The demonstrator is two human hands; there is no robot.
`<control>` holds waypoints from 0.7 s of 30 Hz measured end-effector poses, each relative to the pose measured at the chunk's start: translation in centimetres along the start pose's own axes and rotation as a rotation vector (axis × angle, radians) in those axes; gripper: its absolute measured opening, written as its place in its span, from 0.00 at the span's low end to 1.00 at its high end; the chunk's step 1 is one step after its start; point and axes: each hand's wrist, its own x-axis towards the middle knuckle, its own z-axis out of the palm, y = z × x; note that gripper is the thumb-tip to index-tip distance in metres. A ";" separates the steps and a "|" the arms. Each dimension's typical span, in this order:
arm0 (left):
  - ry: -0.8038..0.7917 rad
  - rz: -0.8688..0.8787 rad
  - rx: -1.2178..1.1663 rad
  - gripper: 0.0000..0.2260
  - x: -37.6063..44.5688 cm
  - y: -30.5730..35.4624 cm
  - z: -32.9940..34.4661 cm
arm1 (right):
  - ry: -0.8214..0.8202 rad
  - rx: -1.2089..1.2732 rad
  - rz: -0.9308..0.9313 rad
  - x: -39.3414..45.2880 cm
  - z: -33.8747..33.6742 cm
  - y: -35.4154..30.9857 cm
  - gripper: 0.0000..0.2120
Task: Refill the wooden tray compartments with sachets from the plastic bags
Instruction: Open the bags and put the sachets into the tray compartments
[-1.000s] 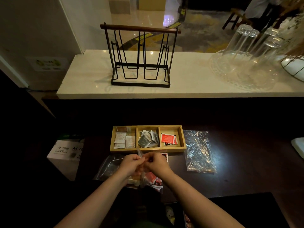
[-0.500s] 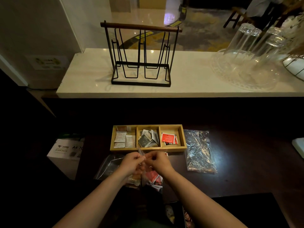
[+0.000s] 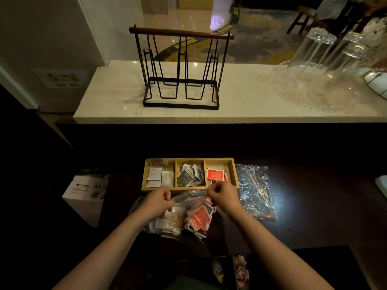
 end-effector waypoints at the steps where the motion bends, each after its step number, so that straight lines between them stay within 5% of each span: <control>1: -0.009 0.019 0.041 0.08 -0.1 0.4 -0.4 | -0.024 -0.080 -0.048 0.0 -0.5 -0.1 0.05; 5: 0.009 0.086 0.071 0.04 -0.5 2.5 -1.0 | -0.019 -0.316 -0.181 0.1 -1.7 -1.3 0.06; 10: -0.053 0.082 -0.066 0.01 -0.9 4.0 -1.1 | 0.087 -0.230 -0.471 -1.9 -2.0 -3.3 0.08; 13: -0.048 0.065 -0.116 0.01 -0.9 4.3 -1.0 | -0.016 -0.276 -0.615 -3.9 -1.4 -4.3 0.22; 16: -0.049 0.055 -0.150 0.01 -1.2 4.6 -0.9 | 0.088 -0.572 -0.732 -4.8 -0.5 -3.9 0.31; 21: -0.101 0.072 -0.175 0.02 -1.7 4.8 -1.5 | 0.108 -0.526 -0.665 -5.4 1.1 -3.8 0.32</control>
